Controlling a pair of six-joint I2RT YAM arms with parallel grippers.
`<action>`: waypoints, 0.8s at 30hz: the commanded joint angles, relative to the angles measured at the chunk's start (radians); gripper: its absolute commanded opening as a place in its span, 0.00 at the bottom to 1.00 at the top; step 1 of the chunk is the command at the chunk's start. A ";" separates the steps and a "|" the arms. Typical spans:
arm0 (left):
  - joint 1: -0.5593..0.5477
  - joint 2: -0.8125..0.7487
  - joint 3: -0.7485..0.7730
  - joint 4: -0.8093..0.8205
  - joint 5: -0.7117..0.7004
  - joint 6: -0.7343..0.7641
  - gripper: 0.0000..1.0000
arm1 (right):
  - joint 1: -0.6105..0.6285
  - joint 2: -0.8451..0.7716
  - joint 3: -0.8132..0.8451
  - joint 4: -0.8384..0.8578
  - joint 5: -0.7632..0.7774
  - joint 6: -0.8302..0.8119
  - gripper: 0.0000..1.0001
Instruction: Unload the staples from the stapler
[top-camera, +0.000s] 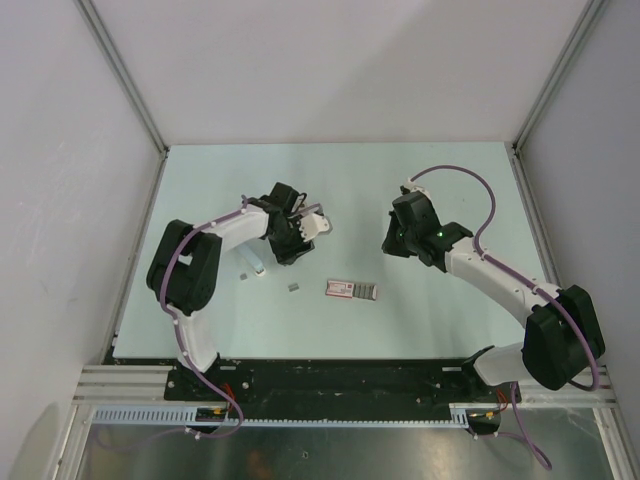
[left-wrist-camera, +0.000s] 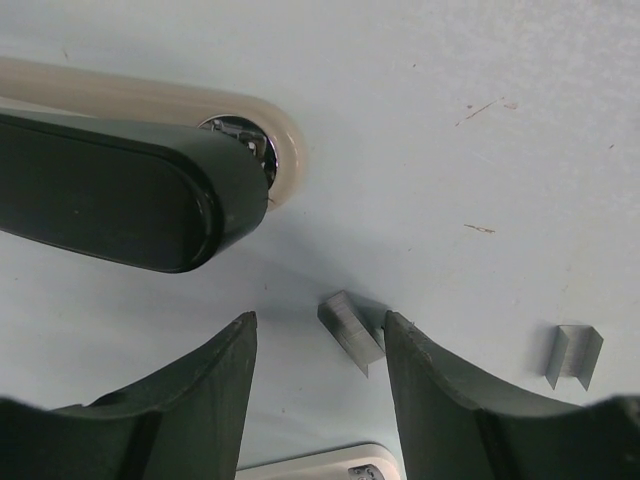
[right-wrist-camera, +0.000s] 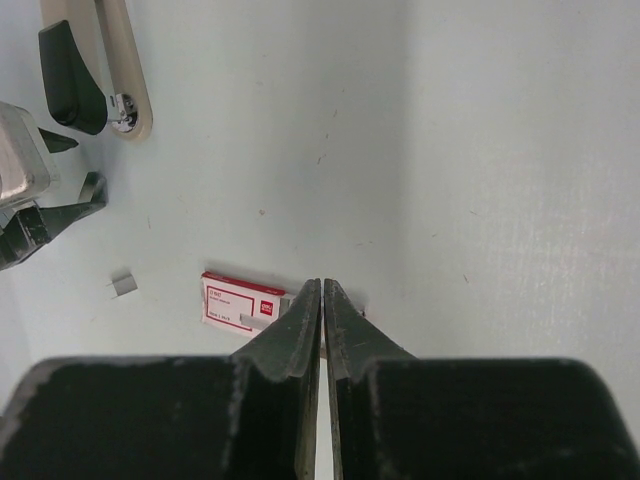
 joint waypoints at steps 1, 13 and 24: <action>0.002 -0.002 0.005 -0.022 0.034 0.027 0.58 | -0.005 0.003 -0.001 0.019 -0.008 -0.009 0.08; 0.001 -0.017 -0.017 -0.025 0.062 -0.003 0.41 | -0.002 0.003 -0.001 0.016 -0.008 -0.005 0.05; -0.005 -0.023 -0.073 -0.025 0.047 -0.059 0.19 | -0.002 0.005 -0.001 0.016 -0.014 -0.010 0.02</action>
